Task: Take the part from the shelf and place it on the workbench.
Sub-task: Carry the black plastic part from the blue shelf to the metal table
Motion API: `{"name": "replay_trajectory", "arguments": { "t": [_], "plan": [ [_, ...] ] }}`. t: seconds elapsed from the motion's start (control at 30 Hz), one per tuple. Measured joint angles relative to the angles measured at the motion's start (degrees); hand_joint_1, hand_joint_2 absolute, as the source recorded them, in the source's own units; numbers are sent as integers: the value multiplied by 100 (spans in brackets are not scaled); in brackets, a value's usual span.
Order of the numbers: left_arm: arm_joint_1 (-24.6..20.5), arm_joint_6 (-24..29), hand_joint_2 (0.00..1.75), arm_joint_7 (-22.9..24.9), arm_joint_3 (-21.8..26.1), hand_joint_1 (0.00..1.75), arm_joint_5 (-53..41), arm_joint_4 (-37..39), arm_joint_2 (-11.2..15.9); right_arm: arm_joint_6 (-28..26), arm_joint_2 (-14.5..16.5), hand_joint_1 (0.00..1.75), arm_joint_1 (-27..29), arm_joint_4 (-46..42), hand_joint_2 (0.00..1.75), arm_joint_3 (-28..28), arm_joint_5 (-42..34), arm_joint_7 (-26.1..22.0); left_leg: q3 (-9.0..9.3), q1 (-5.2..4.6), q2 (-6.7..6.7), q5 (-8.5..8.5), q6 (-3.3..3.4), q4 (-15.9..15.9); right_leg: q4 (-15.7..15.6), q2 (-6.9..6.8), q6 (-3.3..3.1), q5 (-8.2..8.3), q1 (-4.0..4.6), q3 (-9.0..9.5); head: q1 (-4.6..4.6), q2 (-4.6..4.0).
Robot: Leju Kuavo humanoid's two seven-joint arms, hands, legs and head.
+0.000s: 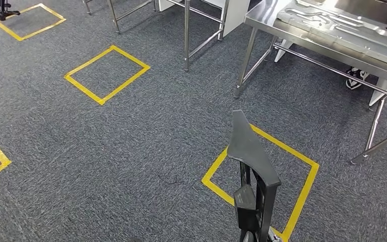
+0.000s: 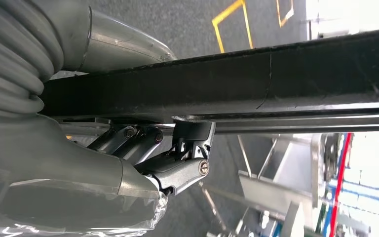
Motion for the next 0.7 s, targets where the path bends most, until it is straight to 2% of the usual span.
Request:
{"name": "replay_trajectory", "arguments": {
  "t": [0.03, 0.1, 0.17, 0.2, 0.23, 0.27, 0.3, 0.33, 0.37, 0.4, 0.47, 0.53, 0.57, 0.6, 0.67, 0.7],
  "plan": [
    [-3, -3, 175, -10, -5, 0, -1, 1, 1, -12, -1, 175, 17, -11, 175, 6, 4, 2, 20, 1, 10, -18, -34, -5, -27, 67, -24, 15, -23, 8, -1, 0],
    [-10, -8, 175, -22, -14, 0, -1, 2, 3, -25, -3, 175, 42, -27, 175, 17, 13, 6, -12, 13, -209, -163, -100, 161, -97, 202, -83, 54, -70, 41, -2, 0],
    [-9, -13, 175, -21, -17, 0, 0, 3, 11, -25, -4, 175, 38, -40, 175, 28, 20, 8, -267, 28, -515, -492, -131, 747, -126, 332, -127, 76, -91, 57, -2, 0],
    [-7, -16, 175, -16, -17, 0, 0, 3, 15, -25, -4, 175, 37, -42, 175, 32, 21, 10, -449, 31, -569, -653, -135, 1121, -122, 407, -140, 78, -90, 54, -2, 0],
    [-7, -20, 175, -11, -17, 0, 0, 3, 19, -25, -4, 175, 41, -42, 175, 36, 25, 12, -596, 30, -587, -730, -138, 1406, -117, 486, -142, 77, -88, 54, -2, 0],
    [-8, -25, 175, -6, -17, 0, 0, 3, 20, -25, -4, 175, 49, -43, 175, 39, 29, 15, -663, 30, -594, -688, -138, 1507, -109, 573, -142, 76, -87, 57, -2, 0],
    [-9, -28, 175, -1, -17, 0, 0, 3, 20, -25, -4, 175, 55, -44, 175, 41, 34, 18, -633, 32, -605, -536, -133, 1392, -96, 664, -138, 73, -89, 62, -2, 0],
    [-10, -30, 175, 5, -17, 0, 0, 3, 20, -25, -4, 175, 58, -46, 175, 43, 41, 21, -512, 38, -654, -309, -125, 1083, -81, 754, -129, 66, -93, 68, -2, 0],
    [-8, -33, 175, 17, -17, 0, 0, 3, 20, -25, -4, 175, 59, -48, 175, 44, 48, 23, -357, 49, -778, -111, -109, 715, -63, 838, -114, 55, -101, 68, -1, 0],
    [-7, -39, 175, 33, -17, 0, 0, 3, 20, -25, -4, 175, 56, -51, 175, 46, 55, 27, -222, 65, -919, 15, -94, 377, -32, 917, -91, 43, -98, 56, -1, 0],
    [-4, -59, 175, 82, -17, 0, 0, 3, 21, -25, -4, 175, 57, -57, 175, 49, 75, 36, -101, 68, -1105, 63, -50, 64, -11, 1052, -17, 48, -109, 9, -1, 0],
    [-6, -81, 175, 125, -17, 0, 0, 4, 16, -26, -4, 175, 71, -66, 175, 52, 95, 45, -80, 55, -1015, 80, 20, 3, -35, 1175, 73, 80, -136, -28, -2, 0],
    [-8, -92, 175, 136, -19, 0, 0, 5, 11, -26, -4, 175, 83, -70, 175, 54, 101, 48, -60, 58, -943, 103, 62, -35, -17, 1134, 107, 69, -139, -47, -1, 0],
    [-9, -101, 175, 142, -21, 0, 0, 7, 8, -27, -4, 175, 89, -76, 175, 54, 106, 50, -44, 69, -867, 128, 101, -76, 77, 1017, 134, 7, -132, -95, -1, 0],
    [-8, -113, 175, 146, -27, 0, 0, 9, 4, -27, -4, 175, 84, -89, 175, 54, 115, 53, -31, 66, -706, 150, 143, -121, 589, 643, 176, -290, -119, -348, 1, 0],
    [-7, -114, 175, 149, -31, 0, 0, 9, 5, -27, -4, 175, 76, -94, 175, 54, 118, 55, -34, 57, -621, 148, 152, -125, 948, 517, 196, -463, -124, -531, 1, 0]
  ]
}}
